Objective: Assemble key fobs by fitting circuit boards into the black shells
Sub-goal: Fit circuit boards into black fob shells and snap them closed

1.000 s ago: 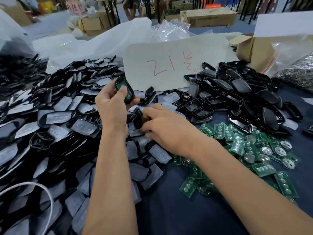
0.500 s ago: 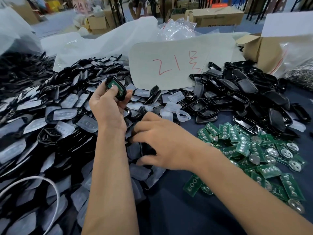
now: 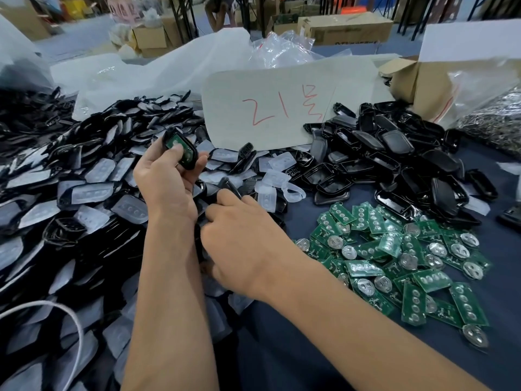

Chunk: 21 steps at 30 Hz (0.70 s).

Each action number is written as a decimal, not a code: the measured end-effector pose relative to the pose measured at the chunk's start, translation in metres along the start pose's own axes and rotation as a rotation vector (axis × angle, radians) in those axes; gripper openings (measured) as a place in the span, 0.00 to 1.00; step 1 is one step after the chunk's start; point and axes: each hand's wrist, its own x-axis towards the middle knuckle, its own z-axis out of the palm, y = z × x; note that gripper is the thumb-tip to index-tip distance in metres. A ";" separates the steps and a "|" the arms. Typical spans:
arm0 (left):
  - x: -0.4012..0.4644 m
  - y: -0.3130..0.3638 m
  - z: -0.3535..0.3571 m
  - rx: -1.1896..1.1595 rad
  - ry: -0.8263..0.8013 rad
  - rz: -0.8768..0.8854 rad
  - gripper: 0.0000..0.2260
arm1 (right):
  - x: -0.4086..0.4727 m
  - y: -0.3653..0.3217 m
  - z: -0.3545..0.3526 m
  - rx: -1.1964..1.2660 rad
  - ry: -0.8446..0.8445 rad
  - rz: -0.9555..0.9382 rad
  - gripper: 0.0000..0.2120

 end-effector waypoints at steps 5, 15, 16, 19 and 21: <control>0.001 0.001 -0.001 -0.001 0.016 -0.012 0.11 | 0.007 -0.001 -0.003 -0.007 -0.046 -0.003 0.22; -0.011 -0.005 0.012 0.077 -0.062 0.077 0.14 | -0.019 0.056 -0.018 0.612 0.355 0.366 0.09; -0.016 -0.009 0.020 0.083 -0.095 0.064 0.14 | -0.026 0.071 -0.022 0.728 0.455 0.447 0.08; -0.043 -0.033 0.055 0.118 -0.269 -0.006 0.15 | -0.050 0.121 -0.029 1.126 0.655 0.702 0.08; -0.066 -0.054 0.078 0.183 -0.386 -0.079 0.12 | -0.063 0.147 -0.030 1.309 0.732 0.779 0.07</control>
